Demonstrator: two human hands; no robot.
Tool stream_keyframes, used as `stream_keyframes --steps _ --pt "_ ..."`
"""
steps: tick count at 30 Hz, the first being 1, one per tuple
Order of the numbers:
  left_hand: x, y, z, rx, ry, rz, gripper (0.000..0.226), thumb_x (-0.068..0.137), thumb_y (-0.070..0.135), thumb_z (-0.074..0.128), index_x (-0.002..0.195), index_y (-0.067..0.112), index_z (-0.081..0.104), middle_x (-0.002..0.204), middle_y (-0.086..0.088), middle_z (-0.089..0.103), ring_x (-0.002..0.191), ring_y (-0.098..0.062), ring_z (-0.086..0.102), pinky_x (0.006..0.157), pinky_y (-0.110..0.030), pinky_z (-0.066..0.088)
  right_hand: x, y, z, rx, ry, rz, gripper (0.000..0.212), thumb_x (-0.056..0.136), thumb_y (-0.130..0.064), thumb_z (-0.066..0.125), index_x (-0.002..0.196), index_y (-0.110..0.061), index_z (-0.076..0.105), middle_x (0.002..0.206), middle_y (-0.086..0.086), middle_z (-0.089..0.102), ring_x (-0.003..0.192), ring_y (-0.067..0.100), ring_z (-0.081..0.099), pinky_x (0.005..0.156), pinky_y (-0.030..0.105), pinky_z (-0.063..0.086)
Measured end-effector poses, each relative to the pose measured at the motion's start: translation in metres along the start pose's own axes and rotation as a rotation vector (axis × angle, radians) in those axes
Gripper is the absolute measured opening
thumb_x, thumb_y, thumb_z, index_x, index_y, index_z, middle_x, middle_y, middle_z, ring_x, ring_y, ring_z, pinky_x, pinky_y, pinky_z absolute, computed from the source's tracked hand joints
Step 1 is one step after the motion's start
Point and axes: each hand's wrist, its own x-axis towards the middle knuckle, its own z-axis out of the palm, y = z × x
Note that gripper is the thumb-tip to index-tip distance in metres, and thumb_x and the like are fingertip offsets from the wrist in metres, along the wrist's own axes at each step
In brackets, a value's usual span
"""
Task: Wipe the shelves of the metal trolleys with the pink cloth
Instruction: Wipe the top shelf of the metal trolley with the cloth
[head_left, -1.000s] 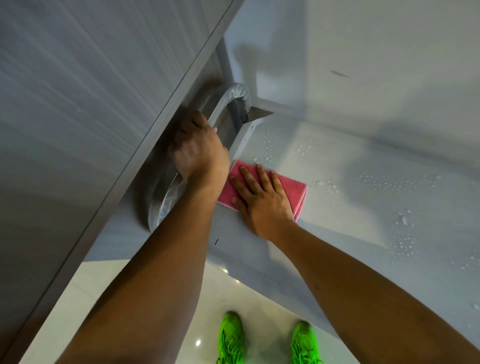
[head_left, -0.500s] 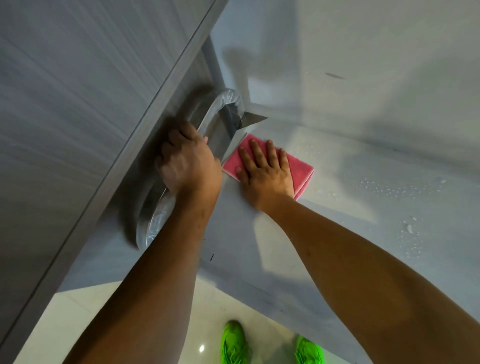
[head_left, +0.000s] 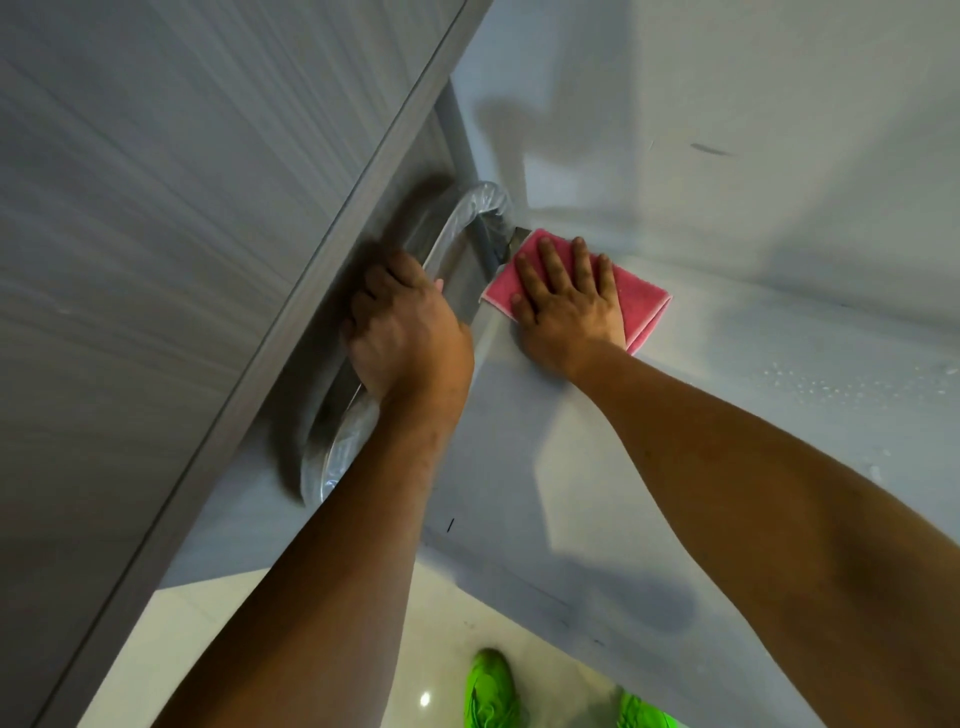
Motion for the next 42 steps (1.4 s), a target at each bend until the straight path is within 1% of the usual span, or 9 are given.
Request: stream_keyframes --steps 8,15,23,27,30,32,36,39,42 --pt "-0.002 0.0 0.004 0.023 0.037 0.015 0.034 0.099 0.035 0.053 0.118 0.007 0.055 0.101 -0.013 0.064 0.084 -0.028 0.064 0.063 -0.035 0.043 0.016 -0.008 -0.003 -0.019 -0.013 -0.059 0.069 0.102 -0.061 0.012 0.163 -0.034 -0.007 0.172 0.002 -0.01 0.156 0.034 -0.015 0.118 0.054 -0.017" --pt "-0.002 0.001 0.008 0.014 0.014 0.015 0.035 0.101 0.037 0.05 0.122 0.008 0.052 0.106 -0.012 0.062 0.089 -0.028 0.063 0.068 -0.037 0.044 0.017 -0.012 -0.001 -0.011 0.001 -0.075 0.07 0.102 -0.064 0.01 0.163 -0.033 -0.004 0.172 0.002 -0.008 0.156 0.034 -0.014 0.12 0.055 -0.015" --pt "0.002 0.002 0.004 -0.043 -0.056 0.01 0.035 0.103 0.035 0.046 0.124 0.007 0.049 0.111 -0.015 0.06 0.095 -0.031 0.061 0.075 -0.04 0.045 -0.036 -0.046 0.008 0.015 -0.053 -0.167 0.067 0.103 -0.062 0.008 0.163 -0.034 -0.005 0.17 0.002 -0.013 0.154 0.031 -0.019 0.124 0.055 -0.012" --pt "0.002 0.002 0.001 -0.027 -0.057 0.009 0.04 0.104 0.037 0.046 0.128 0.005 0.048 0.112 -0.015 0.06 0.095 -0.03 0.061 0.074 -0.04 0.043 -0.061 -0.058 0.008 0.024 -0.073 -0.201 0.069 0.098 -0.062 -0.001 0.159 -0.031 -0.015 0.169 0.001 -0.017 0.153 0.03 -0.023 0.122 0.052 -0.018" --pt "0.003 0.002 0.0 -0.031 -0.061 0.017 0.04 0.104 0.036 0.045 0.129 0.005 0.047 0.113 -0.015 0.06 0.096 -0.03 0.06 0.074 -0.04 0.042 -0.078 -0.067 0.01 0.029 -0.083 -0.219 0.077 0.089 -0.062 -0.012 0.159 -0.03 -0.015 0.17 0.001 -0.016 0.152 0.03 -0.025 0.12 0.051 -0.02" --pt "0.003 0.001 -0.001 -0.045 -0.072 0.018 0.038 0.104 0.035 0.045 0.128 0.005 0.048 0.114 -0.015 0.059 0.097 -0.03 0.06 0.074 -0.04 0.042 -0.089 -0.074 0.013 0.038 -0.093 -0.228 0.075 0.09 -0.062 -0.01 0.159 -0.031 -0.016 0.17 0.001 -0.015 0.149 0.03 -0.028 0.12 0.052 -0.02" --pt "0.002 0.002 -0.002 -0.026 -0.067 0.028 0.034 0.105 0.03 0.044 0.128 0.006 0.047 0.116 -0.014 0.059 0.099 -0.03 0.06 0.075 -0.04 0.042 -0.112 -0.086 0.019 0.048 -0.103 -0.26 0.071 0.096 -0.058 -0.005 0.161 -0.031 -0.01 0.171 0.002 -0.012 0.145 0.031 -0.031 0.121 0.054 -0.018" --pt "0.002 0.003 -0.002 -0.016 -0.07 0.04 0.035 0.104 0.027 0.045 0.131 0.005 0.046 0.119 -0.015 0.058 0.1 -0.031 0.059 0.076 -0.04 0.04 -0.134 -0.097 0.026 0.059 -0.098 -0.292 0.068 0.1 -0.058 0.002 0.162 -0.031 -0.004 0.171 0.002 -0.009 0.149 0.033 -0.027 0.123 0.058 -0.012" --pt "0.001 0.003 -0.004 -0.02 -0.068 0.048 0.037 0.104 0.028 0.045 0.134 0.006 0.044 0.122 -0.017 0.056 0.103 -0.031 0.058 0.077 -0.041 0.04 -0.154 -0.106 0.03 0.081 -0.095 -0.3 0.071 0.097 -0.059 -0.006 0.162 -0.032 -0.004 0.171 0.0 -0.009 0.153 0.034 -0.022 0.124 0.058 -0.007"
